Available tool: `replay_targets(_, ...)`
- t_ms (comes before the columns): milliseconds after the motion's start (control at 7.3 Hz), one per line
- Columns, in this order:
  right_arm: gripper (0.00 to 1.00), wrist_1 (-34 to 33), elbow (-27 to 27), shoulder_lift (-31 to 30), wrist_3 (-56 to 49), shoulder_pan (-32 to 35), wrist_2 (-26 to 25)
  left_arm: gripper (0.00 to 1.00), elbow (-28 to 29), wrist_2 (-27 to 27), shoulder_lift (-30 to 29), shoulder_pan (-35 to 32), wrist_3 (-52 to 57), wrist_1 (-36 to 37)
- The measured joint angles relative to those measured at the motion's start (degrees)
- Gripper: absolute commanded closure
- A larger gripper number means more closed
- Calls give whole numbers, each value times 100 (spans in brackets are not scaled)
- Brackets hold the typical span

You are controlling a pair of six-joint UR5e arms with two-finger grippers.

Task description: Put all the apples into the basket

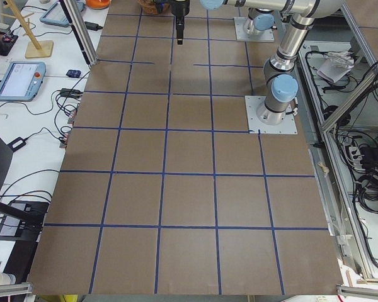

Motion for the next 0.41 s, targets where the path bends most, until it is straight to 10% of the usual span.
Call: replay_targets(411,0,-27,19,1,-7,0,3,0,2,2,0,1,0,0)
